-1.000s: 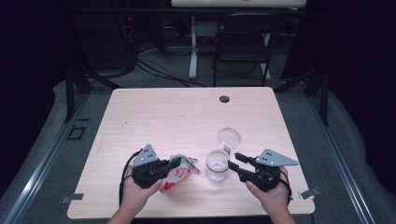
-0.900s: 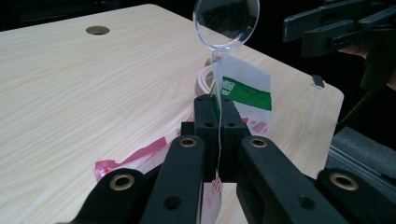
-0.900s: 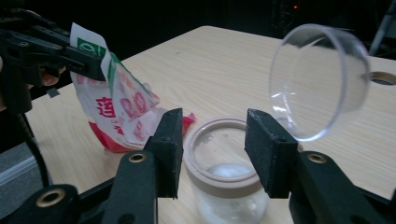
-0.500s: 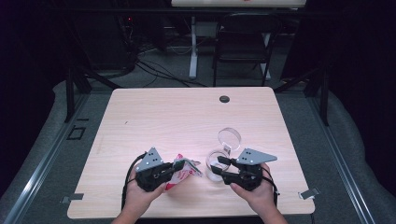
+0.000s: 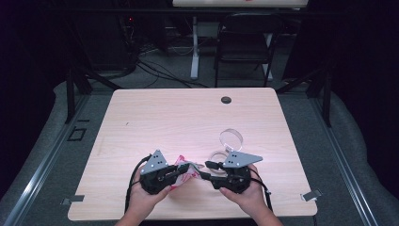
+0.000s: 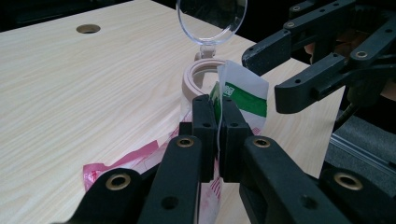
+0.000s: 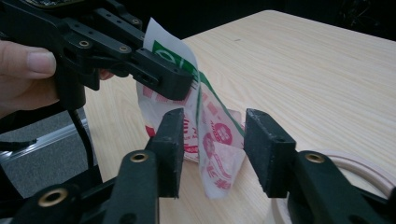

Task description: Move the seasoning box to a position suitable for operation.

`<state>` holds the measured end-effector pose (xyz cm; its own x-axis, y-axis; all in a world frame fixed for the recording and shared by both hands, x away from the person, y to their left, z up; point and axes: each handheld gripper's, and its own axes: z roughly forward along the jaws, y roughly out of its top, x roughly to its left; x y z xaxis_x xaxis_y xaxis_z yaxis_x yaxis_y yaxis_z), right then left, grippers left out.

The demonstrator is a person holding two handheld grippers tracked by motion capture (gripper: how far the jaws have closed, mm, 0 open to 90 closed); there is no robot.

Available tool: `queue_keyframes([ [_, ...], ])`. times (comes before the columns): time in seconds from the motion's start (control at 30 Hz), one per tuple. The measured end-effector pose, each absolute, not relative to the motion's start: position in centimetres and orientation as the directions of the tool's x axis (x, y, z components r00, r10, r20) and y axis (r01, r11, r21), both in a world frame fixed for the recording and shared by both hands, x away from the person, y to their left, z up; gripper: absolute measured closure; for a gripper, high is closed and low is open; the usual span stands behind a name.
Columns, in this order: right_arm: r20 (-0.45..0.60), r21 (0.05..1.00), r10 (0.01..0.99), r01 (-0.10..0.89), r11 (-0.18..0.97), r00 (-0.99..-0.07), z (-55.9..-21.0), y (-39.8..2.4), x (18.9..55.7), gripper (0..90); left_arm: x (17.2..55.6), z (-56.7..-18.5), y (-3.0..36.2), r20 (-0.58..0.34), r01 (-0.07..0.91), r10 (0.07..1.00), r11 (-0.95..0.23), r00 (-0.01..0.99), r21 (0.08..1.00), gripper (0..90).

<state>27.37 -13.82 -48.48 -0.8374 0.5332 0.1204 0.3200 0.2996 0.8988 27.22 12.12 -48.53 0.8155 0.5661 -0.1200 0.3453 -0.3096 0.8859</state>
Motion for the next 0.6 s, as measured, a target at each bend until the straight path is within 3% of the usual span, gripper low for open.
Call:
queue_keyframes([
  [0.2,0.093,0.886,0.526,0.312,0.343,-0.845,-48.8,-13.1,27.3,71.7,27.1,-48.6,11.7,-0.119,0.345,0.565,-0.313,0.817,0.885,88.0],
  [0.4,0.095,0.868,0.526,0.329,0.372,-0.845,-49.2,-12.3,27.5,76.0,27.0,-48.6,11.6,-0.112,0.34,0.561,-0.32,0.82,0.884,88.0],
  [0.6,0.094,0.844,0.522,0.345,0.41,-0.848,-49.7,-11.4,27.9,88.2,26.8,-48.7,11.7,-0.107,0.334,0.562,-0.32,0.821,0.886,87.6],
])
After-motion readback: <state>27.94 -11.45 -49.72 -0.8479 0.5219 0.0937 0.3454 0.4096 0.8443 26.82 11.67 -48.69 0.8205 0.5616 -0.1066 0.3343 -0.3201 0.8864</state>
